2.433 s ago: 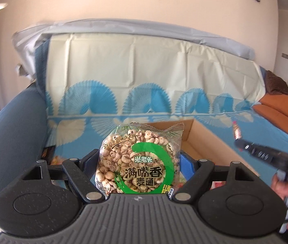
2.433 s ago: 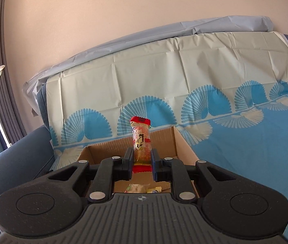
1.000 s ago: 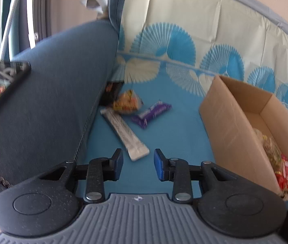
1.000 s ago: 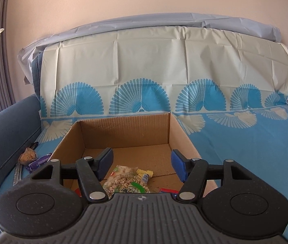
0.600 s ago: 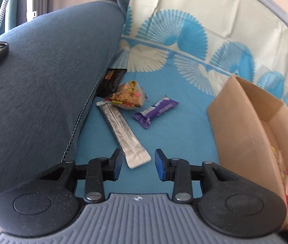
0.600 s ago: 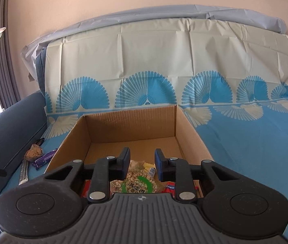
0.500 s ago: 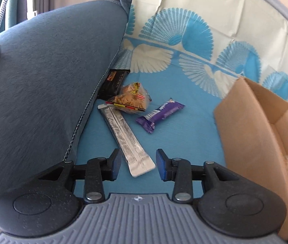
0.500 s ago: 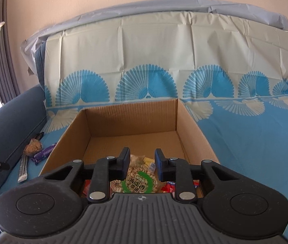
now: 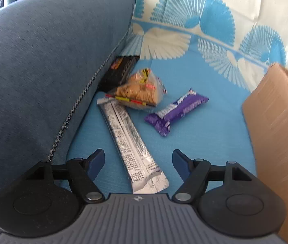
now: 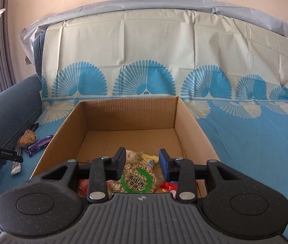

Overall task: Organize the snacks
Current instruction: 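Move both open tools back toward the silver stick and purple bar, then grasp the purple chocolate bar with the right tool while the left tool grasps the silver stick pack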

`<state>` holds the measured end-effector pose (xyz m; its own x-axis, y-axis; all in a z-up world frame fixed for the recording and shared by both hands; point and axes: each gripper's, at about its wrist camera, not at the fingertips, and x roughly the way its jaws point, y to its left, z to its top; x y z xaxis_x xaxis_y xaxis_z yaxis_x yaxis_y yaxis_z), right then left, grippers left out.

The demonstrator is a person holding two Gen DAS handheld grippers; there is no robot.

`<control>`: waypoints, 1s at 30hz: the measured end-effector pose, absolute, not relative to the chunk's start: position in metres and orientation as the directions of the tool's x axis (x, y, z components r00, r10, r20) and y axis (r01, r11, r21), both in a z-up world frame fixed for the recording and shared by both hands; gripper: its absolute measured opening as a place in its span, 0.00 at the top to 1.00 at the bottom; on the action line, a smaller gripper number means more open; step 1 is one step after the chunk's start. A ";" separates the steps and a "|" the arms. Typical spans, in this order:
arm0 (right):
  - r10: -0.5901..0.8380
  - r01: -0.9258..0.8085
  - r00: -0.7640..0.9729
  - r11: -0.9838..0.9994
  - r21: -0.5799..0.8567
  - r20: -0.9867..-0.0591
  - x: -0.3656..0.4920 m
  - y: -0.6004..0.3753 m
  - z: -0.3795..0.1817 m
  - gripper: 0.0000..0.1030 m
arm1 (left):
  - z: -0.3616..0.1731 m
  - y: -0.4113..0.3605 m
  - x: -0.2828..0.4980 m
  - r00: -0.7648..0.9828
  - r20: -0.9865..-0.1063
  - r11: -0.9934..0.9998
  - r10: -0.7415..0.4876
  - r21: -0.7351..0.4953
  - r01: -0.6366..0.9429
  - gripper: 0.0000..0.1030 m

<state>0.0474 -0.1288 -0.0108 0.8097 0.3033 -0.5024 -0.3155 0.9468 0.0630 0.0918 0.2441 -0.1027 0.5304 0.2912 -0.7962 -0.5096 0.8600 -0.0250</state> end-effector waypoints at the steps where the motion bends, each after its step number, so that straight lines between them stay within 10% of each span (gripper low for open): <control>1: 0.300 -0.316 0.808 0.947 0.056 -0.507 0.048 -0.127 -0.011 0.64 | -0.105 0.243 0.094 0.517 -0.804 0.862 0.294 -0.011 -0.507 0.27; 7: 0.280 -0.315 0.802 0.949 0.025 -0.528 0.054 -0.118 -0.014 0.64 | -0.105 0.250 0.089 0.472 -0.837 0.858 0.277 -0.006 -0.514 0.64; 13: 0.301 -0.325 0.799 0.944 0.048 -0.521 0.055 -0.112 -0.014 0.67 | -0.081 0.264 0.059 0.377 -0.912 0.851 0.162 -0.064 -0.521 0.67; 16: 0.332 -0.350 0.781 0.934 0.070 -0.529 0.053 -0.099 -0.011 0.90 | -0.078 0.271 0.039 0.335 -0.934 0.850 0.123 -0.076 -0.522 0.66; 20: 0.443 -0.400 0.721 0.894 0.202 -0.533 0.051 -0.050 -0.001 0.93 | -0.081 0.269 0.033 0.314 -0.945 0.870 0.090 -0.079 -0.486 0.62; 23: 0.544 -0.474 0.646 0.836 0.277 -0.536 0.053 0.009 0.011 0.85 | -0.085 0.268 0.033 0.316 -0.945 0.871 0.086 -0.083 -0.485 0.60; 26: 0.611 -0.525 0.561 0.785 0.330 -0.559 0.062 0.069 0.012 0.52 | -0.093 0.269 0.038 0.283 -0.957 0.873 0.072 -0.077 -0.481 0.60; 30: 0.613 -0.524 0.489 0.776 0.353 -0.621 0.088 0.136 -0.001 0.50 | -0.097 0.271 0.040 0.272 -0.960 0.877 0.065 -0.076 -0.475 0.62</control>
<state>0.0876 0.1362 -0.0013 0.4893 0.6127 -0.6207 -0.5236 0.7755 0.3528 0.0402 0.2708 -0.0966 0.2719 0.0646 -0.9601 -0.4749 0.8768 -0.0755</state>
